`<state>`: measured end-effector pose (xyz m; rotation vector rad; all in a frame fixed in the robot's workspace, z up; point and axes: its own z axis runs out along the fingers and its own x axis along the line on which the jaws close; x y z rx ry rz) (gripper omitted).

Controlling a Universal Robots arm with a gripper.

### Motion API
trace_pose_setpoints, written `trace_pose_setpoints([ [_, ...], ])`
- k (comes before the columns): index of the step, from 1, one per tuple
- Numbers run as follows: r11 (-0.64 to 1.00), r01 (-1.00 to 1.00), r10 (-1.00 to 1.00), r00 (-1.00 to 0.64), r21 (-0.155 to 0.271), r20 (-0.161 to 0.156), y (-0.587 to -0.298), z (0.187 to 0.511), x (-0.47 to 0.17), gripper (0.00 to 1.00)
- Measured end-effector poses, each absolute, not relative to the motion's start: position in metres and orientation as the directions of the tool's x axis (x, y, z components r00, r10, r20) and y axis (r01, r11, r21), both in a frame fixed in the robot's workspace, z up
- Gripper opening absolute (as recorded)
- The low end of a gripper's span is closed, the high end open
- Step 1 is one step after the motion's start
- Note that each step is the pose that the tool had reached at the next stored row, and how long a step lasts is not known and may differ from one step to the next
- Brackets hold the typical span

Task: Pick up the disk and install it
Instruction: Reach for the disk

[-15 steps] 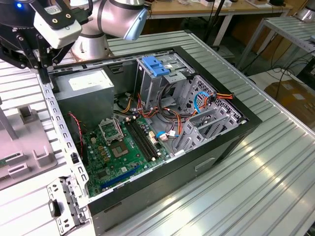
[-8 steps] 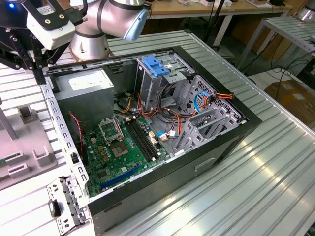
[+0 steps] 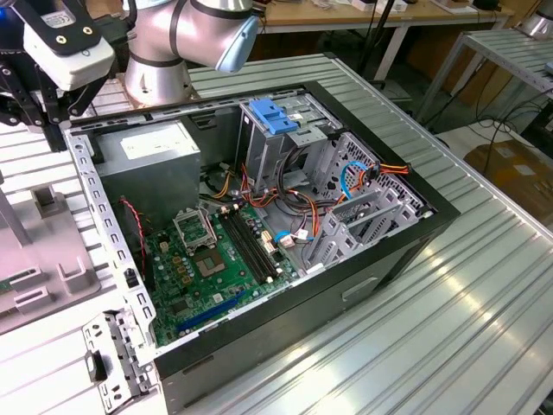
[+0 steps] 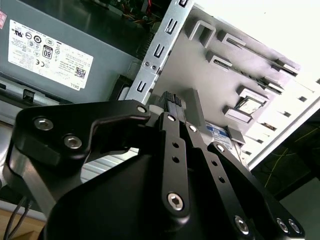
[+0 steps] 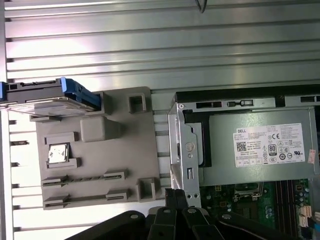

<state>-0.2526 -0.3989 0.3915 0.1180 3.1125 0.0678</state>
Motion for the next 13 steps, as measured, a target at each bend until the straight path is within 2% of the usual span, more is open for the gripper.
trace_pose_setpoints([
  [13, 0.996, 0.075, 0.076, -0.997, 0.045, -0.025, -0.399, 0.39, -0.273, 0.11],
])
